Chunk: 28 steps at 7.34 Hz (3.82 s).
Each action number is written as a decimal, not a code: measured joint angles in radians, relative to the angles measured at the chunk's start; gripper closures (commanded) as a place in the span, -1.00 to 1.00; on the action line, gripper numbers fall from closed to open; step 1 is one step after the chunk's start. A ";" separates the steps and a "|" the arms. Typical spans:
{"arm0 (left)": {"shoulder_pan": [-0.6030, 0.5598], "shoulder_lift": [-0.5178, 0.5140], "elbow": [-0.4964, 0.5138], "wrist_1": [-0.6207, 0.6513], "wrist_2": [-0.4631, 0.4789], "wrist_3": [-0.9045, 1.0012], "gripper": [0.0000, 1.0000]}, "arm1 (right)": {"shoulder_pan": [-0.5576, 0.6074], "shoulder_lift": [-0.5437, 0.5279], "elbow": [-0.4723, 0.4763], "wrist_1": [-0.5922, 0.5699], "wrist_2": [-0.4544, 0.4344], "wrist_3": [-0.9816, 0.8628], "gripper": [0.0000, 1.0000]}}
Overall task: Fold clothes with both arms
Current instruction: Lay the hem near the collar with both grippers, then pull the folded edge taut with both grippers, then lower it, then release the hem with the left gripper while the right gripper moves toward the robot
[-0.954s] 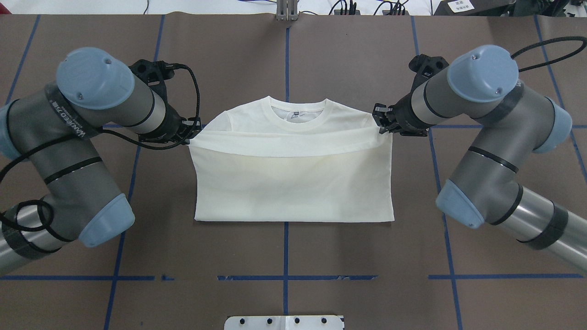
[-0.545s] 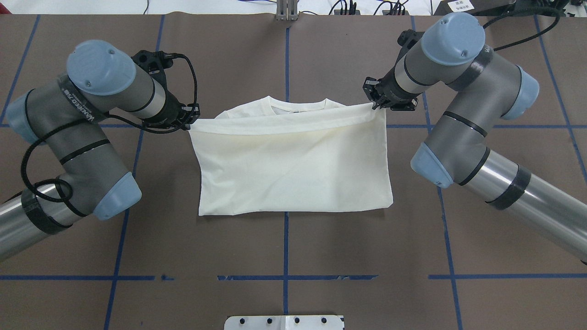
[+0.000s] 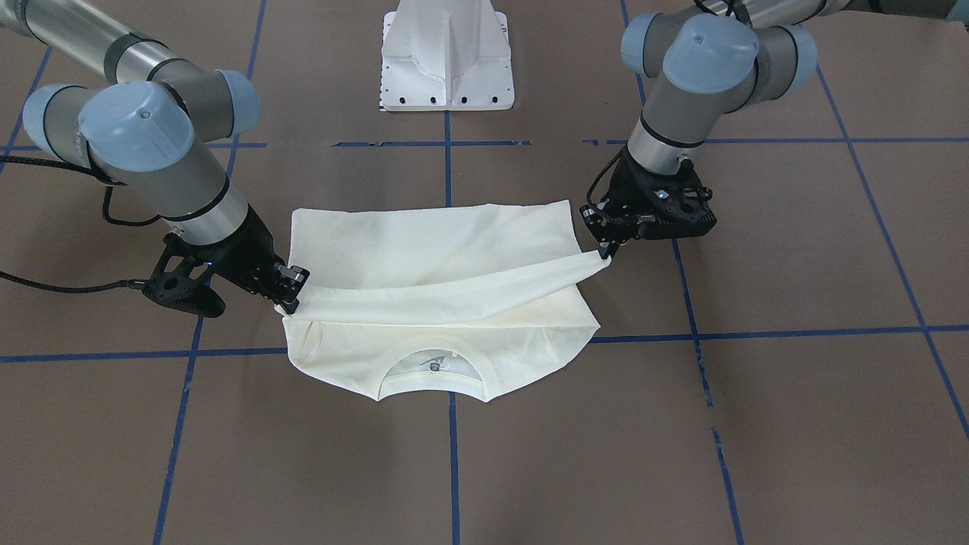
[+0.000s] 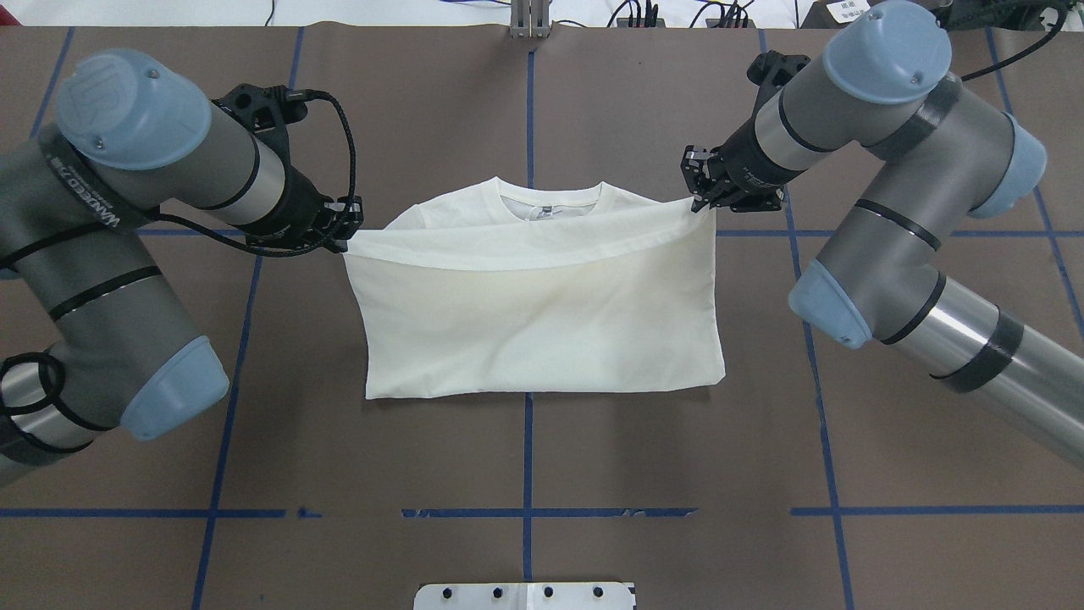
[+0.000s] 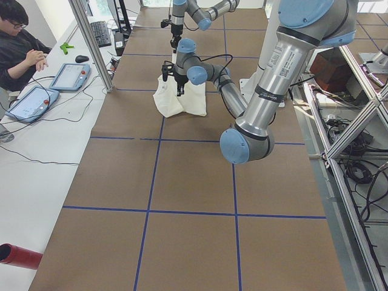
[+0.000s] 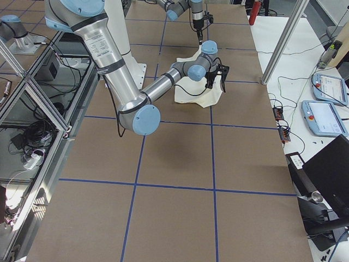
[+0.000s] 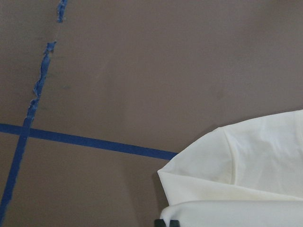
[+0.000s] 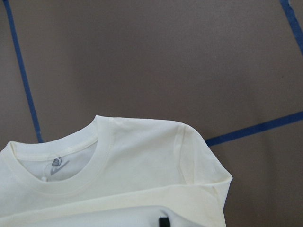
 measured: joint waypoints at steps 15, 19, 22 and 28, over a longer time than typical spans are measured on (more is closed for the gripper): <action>0.146 0.037 -0.365 0.369 -0.059 -0.115 1.00 | 0.056 -0.252 0.255 -0.003 0.309 -0.062 1.00; 0.070 0.005 -0.220 0.297 -0.039 -0.056 1.00 | 0.069 -0.094 0.058 -0.003 0.215 -0.065 1.00; -0.009 -0.051 -0.022 0.134 -0.036 -0.047 1.00 | 0.103 -0.066 -0.011 -0.002 0.199 -0.069 1.00; -0.107 -0.162 0.507 -0.360 0.016 -0.016 1.00 | 0.099 0.108 -0.295 0.000 0.160 -0.072 1.00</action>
